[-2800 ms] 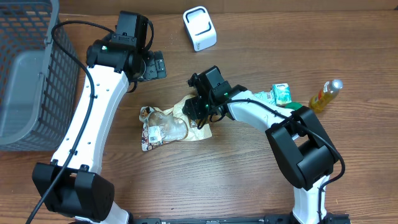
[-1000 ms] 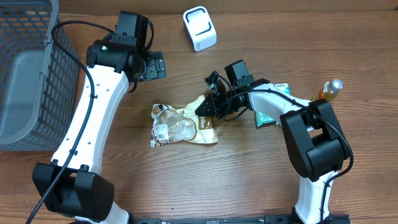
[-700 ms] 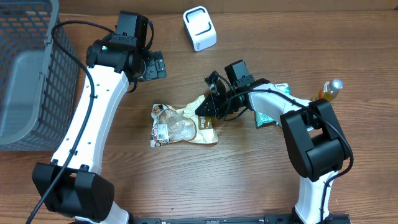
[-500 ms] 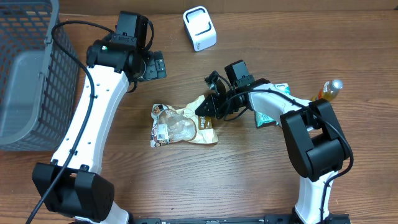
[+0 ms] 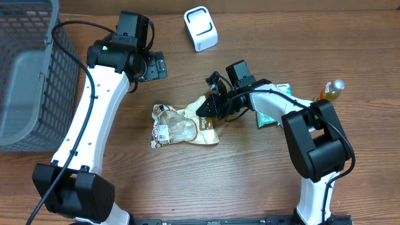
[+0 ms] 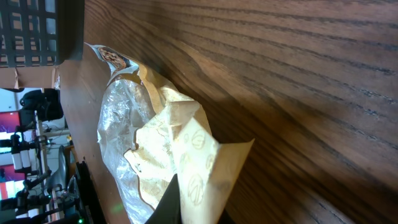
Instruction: Scan the item barcode
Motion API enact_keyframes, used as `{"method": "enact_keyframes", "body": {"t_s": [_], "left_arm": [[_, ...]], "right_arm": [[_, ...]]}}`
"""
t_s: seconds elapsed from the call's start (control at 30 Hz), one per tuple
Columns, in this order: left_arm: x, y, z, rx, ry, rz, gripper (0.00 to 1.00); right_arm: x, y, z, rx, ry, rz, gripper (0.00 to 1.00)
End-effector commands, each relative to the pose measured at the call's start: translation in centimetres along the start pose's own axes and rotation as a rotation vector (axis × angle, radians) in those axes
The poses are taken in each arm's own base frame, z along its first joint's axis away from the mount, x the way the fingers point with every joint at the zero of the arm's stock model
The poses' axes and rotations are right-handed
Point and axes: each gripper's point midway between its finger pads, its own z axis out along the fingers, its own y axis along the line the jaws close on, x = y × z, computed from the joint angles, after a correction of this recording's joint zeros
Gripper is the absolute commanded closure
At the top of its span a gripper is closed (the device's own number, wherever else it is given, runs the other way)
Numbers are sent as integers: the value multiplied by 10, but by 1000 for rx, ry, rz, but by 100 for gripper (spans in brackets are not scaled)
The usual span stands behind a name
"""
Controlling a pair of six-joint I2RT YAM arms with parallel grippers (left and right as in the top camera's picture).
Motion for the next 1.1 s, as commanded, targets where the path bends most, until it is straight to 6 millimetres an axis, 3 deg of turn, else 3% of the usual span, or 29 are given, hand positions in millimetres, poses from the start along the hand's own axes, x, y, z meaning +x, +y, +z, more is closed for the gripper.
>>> {"method": "enact_keyframes", "body": {"t_s": [0.0, 0.63, 1.07], "left_arm": [[-6, -1, -9, 4, -30, 15, 0], [-6, -1, -9, 4, -30, 15, 0], [-6, -1, -9, 4, -30, 15, 0]], "right_arm": [[-1, 7, -4, -11, -8, -18, 96], [-3, 6, -5, 5, -16, -75, 96], [-12, 32, -27, -3, -60, -154, 96]]}}
